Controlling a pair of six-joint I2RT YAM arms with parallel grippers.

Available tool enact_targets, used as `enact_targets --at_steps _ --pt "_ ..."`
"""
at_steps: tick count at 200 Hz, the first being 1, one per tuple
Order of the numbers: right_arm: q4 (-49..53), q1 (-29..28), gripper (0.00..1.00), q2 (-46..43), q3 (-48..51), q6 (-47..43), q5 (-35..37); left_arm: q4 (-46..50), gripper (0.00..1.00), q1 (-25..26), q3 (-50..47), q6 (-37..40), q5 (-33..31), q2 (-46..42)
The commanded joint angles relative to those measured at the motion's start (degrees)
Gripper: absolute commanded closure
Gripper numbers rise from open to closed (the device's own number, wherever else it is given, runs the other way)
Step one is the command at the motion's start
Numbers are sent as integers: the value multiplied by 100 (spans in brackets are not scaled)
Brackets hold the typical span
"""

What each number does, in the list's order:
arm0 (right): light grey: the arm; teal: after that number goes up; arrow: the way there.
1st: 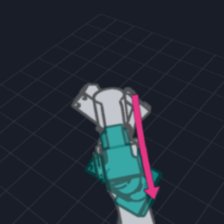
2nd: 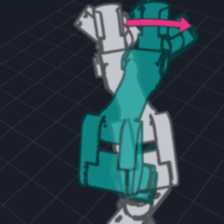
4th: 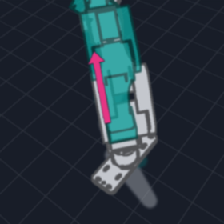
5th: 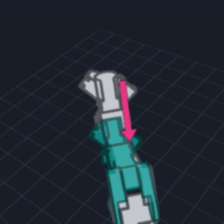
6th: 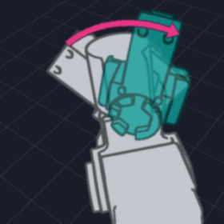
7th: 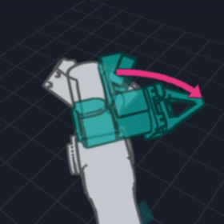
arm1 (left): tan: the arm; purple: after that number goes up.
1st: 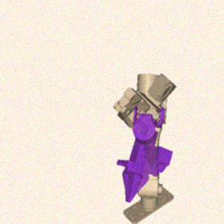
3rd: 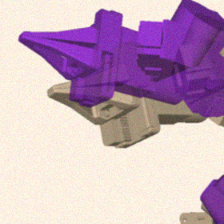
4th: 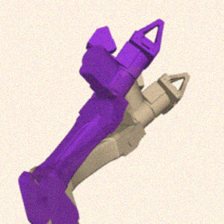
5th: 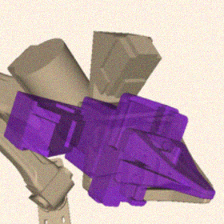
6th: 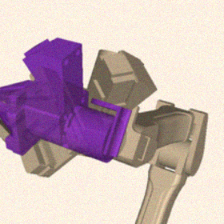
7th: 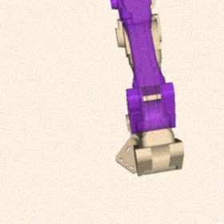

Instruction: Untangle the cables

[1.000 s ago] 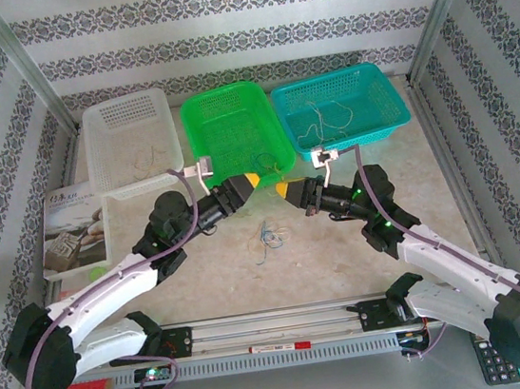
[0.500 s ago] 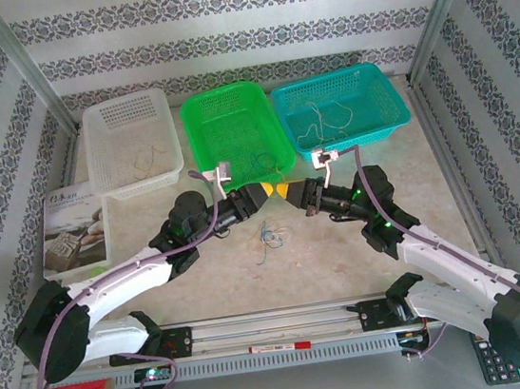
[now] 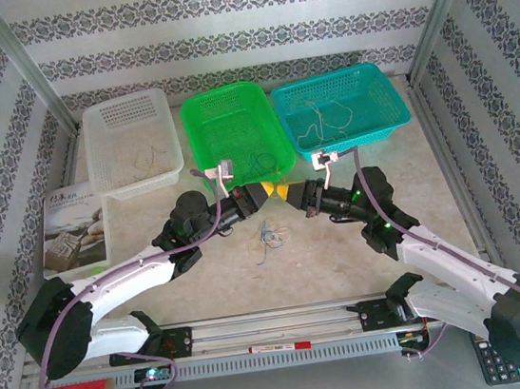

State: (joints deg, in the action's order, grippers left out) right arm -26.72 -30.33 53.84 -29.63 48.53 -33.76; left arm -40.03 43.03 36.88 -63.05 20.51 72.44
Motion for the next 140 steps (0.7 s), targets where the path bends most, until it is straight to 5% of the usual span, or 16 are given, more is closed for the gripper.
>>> enact_targets --at_steps 1,21,66,106,140 --pt "-147 209 78 -60 54 66 -21 -368 100 82 150 74 -64 -2" --pt "-91 579 61 -236 110 144 -52 -317 100 74 127 81 -85 -59" --pt "44 1313 59 -537 325 388 -78 -278 100 74 119 101 -83 -133" --pt "-116 1191 43 -230 279 388 -132 -277 100 88 144 105 -81 -144" --pt "-179 894 42 76 96 259 -26 -277 100 83 177 109 -64 -125"
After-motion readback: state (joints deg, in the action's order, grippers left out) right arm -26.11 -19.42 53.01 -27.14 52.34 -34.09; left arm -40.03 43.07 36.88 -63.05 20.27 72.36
